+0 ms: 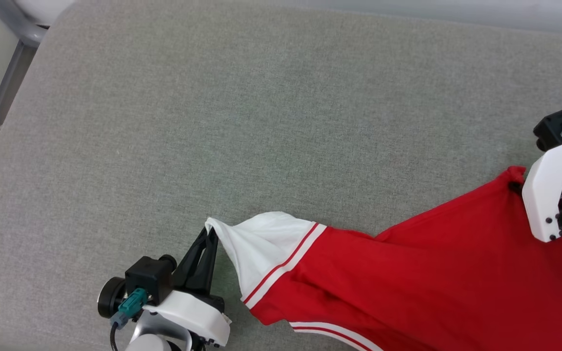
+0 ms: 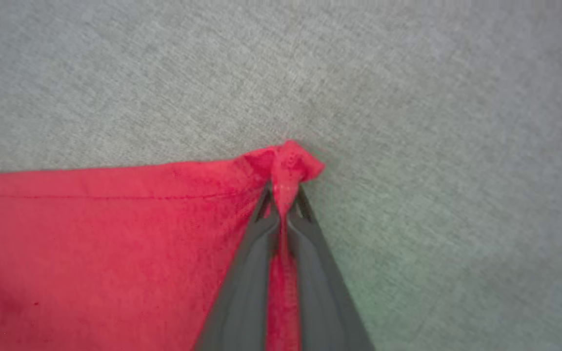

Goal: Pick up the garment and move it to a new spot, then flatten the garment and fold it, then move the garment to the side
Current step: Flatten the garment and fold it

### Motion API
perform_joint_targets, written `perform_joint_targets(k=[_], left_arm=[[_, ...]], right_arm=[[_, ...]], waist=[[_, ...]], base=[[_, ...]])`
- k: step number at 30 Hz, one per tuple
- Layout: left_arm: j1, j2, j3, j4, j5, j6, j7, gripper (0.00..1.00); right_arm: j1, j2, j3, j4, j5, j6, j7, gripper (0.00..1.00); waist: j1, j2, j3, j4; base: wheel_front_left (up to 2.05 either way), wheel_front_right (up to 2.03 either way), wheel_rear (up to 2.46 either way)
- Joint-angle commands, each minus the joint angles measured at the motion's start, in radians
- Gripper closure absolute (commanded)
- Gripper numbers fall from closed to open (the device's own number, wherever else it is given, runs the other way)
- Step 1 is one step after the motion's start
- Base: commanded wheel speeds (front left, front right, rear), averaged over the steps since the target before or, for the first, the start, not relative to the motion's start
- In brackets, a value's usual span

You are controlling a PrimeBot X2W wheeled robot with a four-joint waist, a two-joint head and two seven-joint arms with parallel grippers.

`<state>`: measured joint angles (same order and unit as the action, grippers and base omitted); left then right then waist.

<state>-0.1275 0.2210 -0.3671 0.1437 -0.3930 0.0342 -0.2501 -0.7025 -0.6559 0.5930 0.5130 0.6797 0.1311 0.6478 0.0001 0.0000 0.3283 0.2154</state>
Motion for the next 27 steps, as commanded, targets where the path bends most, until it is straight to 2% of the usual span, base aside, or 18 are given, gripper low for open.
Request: perform_joint_targets(k=[1,5,10,17,23,27], left_arm=[[0.001,0.009,0.007,0.006,-0.001,-0.004,-0.008,1.00],[0.012,0.019,0.015,0.010,-0.004,-0.004,-0.010,1.00],[0.007,0.049,0.031,-0.010,0.007,0.001,-0.010,1.00],[-0.059,0.114,0.063,-0.073,0.022,-0.010,0.000,1.00],[-0.173,0.146,0.088,-0.171,0.035,0.001,0.041,1.00],[-0.269,0.177,0.101,-0.211,0.052,-0.012,0.071,1.00]], right_arm=[[-0.002,0.005,0.005,0.014,0.028,-0.001,-0.044,1.00],[-0.014,0.009,-0.021,-0.002,0.089,-0.001,-0.134,1.00],[0.004,-0.027,-0.005,-0.057,0.125,-0.001,-0.248,1.00],[0.051,-0.062,-0.041,-0.172,0.166,-0.001,-0.370,1.00],[0.075,-0.047,-0.130,-0.265,0.150,-0.001,-0.440,1.00],[0.080,-0.016,-0.206,-0.322,0.119,-0.001,-0.460,1.00]], waist=[[-0.0001,0.0000,-0.029,-0.011],[-0.0001,0.0000,-0.072,-0.026],[-0.0001,0.0000,-0.139,-0.055],[-0.0001,0.0000,-0.206,-0.096],[-0.0001,0.0000,-0.240,-0.132],[-0.0001,0.0000,-0.249,-0.155]], base=[[0.00,0.00,0.00],[0.00,0.00,0.00],[0.00,0.00,0.00],[0.00,0.00,0.00],[0.00,0.00,0.00],[0.00,0.00,0.00]])
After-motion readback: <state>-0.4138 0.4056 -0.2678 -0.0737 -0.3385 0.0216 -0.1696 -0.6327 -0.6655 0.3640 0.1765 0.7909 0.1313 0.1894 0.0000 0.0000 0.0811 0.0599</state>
